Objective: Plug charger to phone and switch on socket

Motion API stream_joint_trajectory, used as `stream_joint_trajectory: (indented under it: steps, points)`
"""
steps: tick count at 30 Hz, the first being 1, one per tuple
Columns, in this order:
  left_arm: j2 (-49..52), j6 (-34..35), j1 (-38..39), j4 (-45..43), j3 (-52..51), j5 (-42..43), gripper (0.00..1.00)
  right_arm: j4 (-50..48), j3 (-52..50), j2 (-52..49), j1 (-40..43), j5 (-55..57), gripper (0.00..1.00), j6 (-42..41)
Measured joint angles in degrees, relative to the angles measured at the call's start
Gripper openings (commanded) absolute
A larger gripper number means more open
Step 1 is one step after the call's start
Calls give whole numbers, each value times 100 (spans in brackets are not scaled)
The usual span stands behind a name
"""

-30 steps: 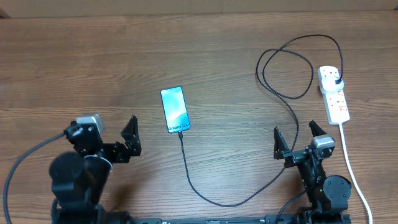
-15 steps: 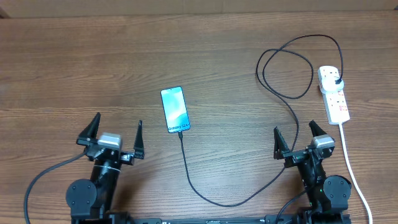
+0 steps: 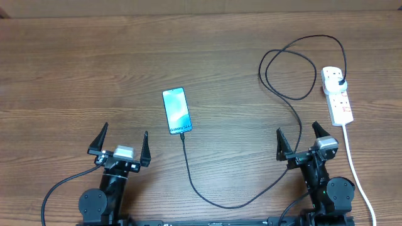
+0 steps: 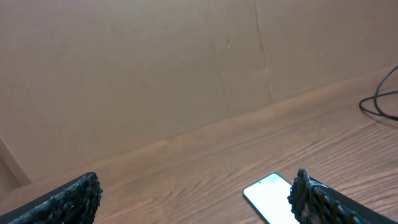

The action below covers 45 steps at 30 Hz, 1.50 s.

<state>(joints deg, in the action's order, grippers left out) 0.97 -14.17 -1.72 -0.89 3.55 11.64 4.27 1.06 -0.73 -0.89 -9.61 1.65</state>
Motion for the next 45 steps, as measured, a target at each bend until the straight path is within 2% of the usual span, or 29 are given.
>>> stream_joint_trajectory:
  steps: [6, 12, 45]
  points:
    - [-9, -2, 24, -17, -166, -79, 100, 0, 0, 0, -2, 0, 100, 4]
    - [-11, -24, 24, 446, -291, -125, 100, 0, 0, 0, -2, 2, 100, 2]
    - [-11, -22, 24, 450, -293, -190, 100, -2, 0, 0, -2, 4, 100, 4]
